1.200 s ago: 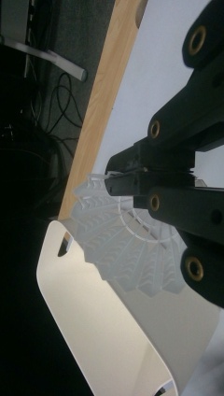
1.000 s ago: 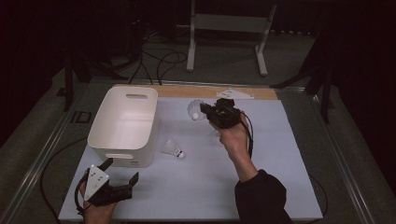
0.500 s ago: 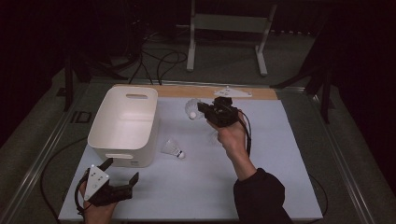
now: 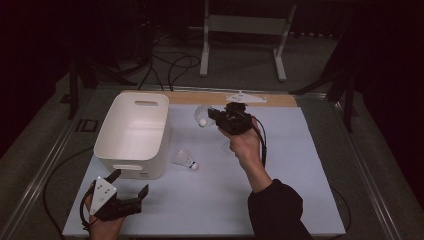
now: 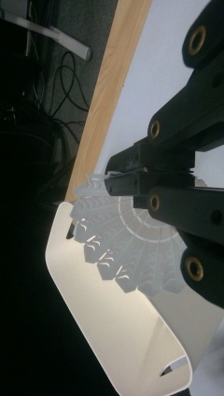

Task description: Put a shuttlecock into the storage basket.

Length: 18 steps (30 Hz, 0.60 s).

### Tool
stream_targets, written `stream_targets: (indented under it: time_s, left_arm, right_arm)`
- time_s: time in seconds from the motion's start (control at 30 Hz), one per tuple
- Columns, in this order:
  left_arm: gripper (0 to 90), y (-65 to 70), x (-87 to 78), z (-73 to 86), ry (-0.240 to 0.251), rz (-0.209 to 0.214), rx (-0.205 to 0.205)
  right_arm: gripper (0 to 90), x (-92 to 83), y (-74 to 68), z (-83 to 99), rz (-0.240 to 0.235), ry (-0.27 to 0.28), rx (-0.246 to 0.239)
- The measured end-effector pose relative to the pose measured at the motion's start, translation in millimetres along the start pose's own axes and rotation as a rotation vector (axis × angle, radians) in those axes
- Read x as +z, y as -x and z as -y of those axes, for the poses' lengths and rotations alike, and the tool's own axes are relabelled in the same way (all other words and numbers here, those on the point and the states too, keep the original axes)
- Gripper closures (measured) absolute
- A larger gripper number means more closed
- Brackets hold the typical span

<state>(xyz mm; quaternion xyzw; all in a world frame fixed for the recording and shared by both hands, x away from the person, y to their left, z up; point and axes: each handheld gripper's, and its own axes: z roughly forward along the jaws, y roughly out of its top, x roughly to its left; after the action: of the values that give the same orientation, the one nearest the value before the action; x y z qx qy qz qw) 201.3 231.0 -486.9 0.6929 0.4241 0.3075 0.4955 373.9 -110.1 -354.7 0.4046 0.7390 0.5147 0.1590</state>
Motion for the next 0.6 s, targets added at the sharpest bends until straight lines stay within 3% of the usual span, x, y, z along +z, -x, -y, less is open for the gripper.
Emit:
stream_targets:
  time_s: [0.6]
  left_arm:
    - [0.2,0.2,0.0,-0.1,0.001,0.001,-0.002]
  right_arm:
    - [89.0,6.4,-5.2,-4.7,-0.024,0.005,0.006]
